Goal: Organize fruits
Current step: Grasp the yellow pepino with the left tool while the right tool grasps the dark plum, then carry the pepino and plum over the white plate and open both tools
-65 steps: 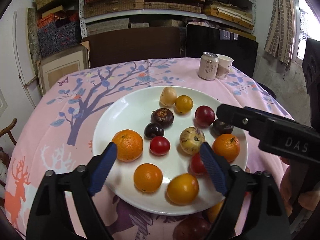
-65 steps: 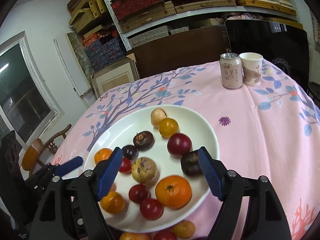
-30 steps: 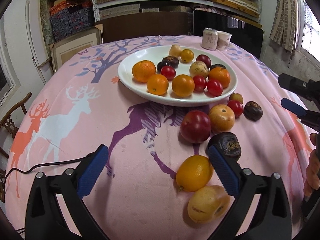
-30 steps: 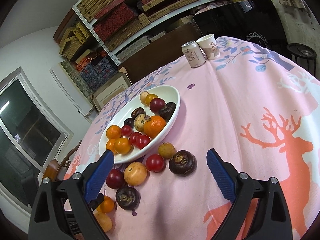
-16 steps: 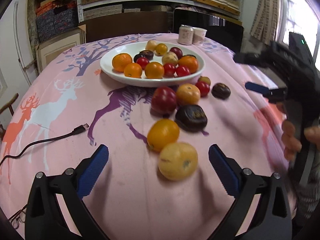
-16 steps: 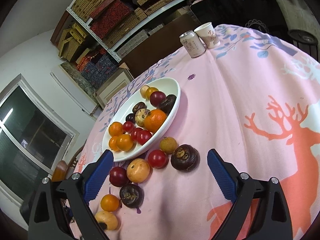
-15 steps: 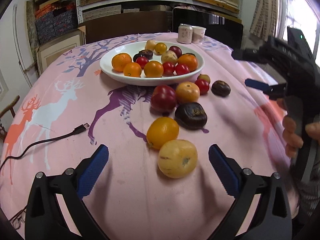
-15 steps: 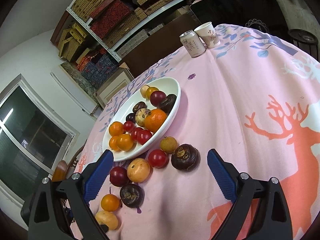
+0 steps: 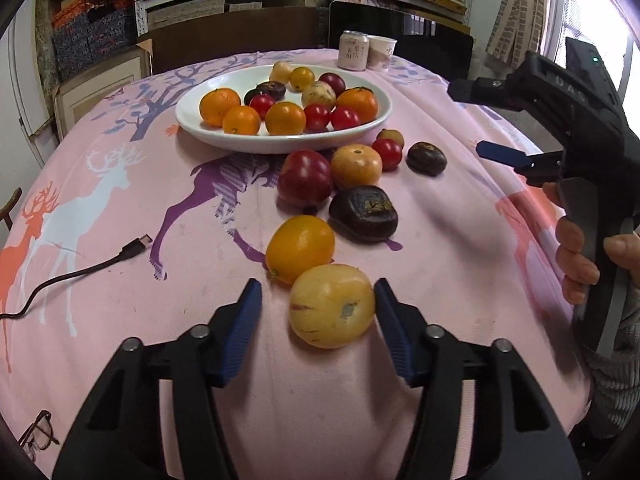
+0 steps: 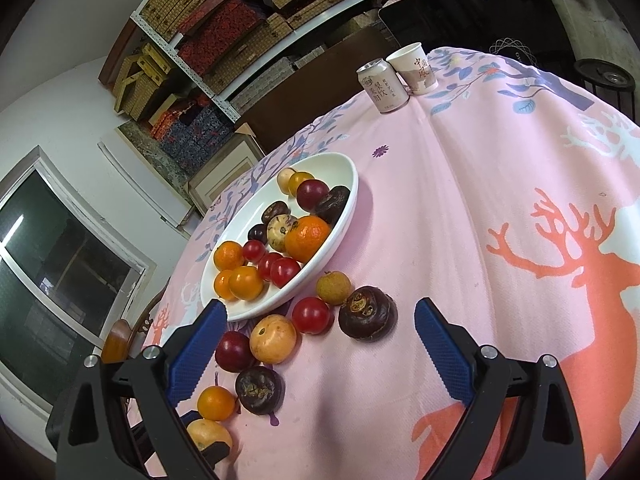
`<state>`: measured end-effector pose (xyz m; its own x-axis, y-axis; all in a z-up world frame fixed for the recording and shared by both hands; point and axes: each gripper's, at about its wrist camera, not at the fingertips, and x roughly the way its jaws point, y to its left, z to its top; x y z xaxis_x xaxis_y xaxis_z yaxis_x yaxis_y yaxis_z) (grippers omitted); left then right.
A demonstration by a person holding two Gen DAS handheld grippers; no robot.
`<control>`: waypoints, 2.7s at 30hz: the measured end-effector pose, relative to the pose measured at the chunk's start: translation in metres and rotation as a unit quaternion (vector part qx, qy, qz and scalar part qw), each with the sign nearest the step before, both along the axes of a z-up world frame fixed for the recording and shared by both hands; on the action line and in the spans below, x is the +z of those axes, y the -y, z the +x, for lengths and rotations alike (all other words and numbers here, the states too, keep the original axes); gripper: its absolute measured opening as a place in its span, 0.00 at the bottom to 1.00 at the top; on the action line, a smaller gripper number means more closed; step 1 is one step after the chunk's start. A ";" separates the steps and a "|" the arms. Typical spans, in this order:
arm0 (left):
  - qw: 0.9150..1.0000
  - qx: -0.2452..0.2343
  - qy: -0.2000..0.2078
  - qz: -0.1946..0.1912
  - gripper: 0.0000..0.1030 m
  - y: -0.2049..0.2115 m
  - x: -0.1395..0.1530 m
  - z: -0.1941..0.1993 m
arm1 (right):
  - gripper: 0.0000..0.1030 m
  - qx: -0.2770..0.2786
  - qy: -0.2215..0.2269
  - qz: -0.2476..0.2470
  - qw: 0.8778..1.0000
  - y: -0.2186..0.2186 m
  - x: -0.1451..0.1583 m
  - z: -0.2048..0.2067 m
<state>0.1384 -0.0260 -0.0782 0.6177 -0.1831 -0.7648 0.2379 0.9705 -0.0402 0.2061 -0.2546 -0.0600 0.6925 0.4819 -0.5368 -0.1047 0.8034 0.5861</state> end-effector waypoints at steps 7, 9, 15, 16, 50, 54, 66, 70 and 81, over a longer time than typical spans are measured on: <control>1.000 0.009 0.002 -0.015 0.41 -0.006 0.002 0.000 | 0.93 -0.013 -0.015 -0.048 0.999 -0.004 -0.005 0.004; 1.000 0.021 0.002 -0.019 0.41 -0.011 0.003 0.000 | 0.93 -0.006 -0.029 -0.079 0.996 -0.010 -0.010 0.007; 0.999 0.046 0.001 -0.022 0.41 -0.023 0.003 -0.001 | 0.79 0.019 -0.027 -0.206 0.978 -0.043 -0.017 0.006; 0.999 0.045 0.003 -0.018 0.41 -0.022 0.003 -0.001 | 0.75 0.023 -0.032 -0.208 0.977 -0.043 -0.019 0.008; 0.999 0.033 -0.008 -0.024 0.41 -0.030 -0.002 -0.027 | 0.39 0.035 -0.033 -0.229 0.972 -0.047 -0.022 0.017; 0.999 0.037 -0.009 -0.025 0.41 -0.032 -0.001 -0.025 | 0.39 0.035 -0.032 -0.223 0.974 -0.046 -0.021 0.017; 0.995 0.066 0.074 0.007 0.41 -0.040 0.064 0.037 | 0.39 0.035 0.021 -0.180 0.983 -0.040 0.001 0.001; 0.992 0.071 0.101 0.010 0.41 -0.039 0.090 0.085 | 0.39 0.047 0.028 -0.154 0.986 -0.038 0.021 0.012; 0.992 0.098 0.070 -0.024 0.41 -0.046 0.080 0.226 | 0.39 0.093 0.042 -0.185 0.977 -0.096 0.056 0.109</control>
<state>0.3647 0.0197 0.0014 0.7447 -0.0835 -0.6622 0.0510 0.9964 -0.0683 0.3152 -0.1590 -0.0041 0.6607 0.3875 -0.6429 -0.3049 0.9212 0.2419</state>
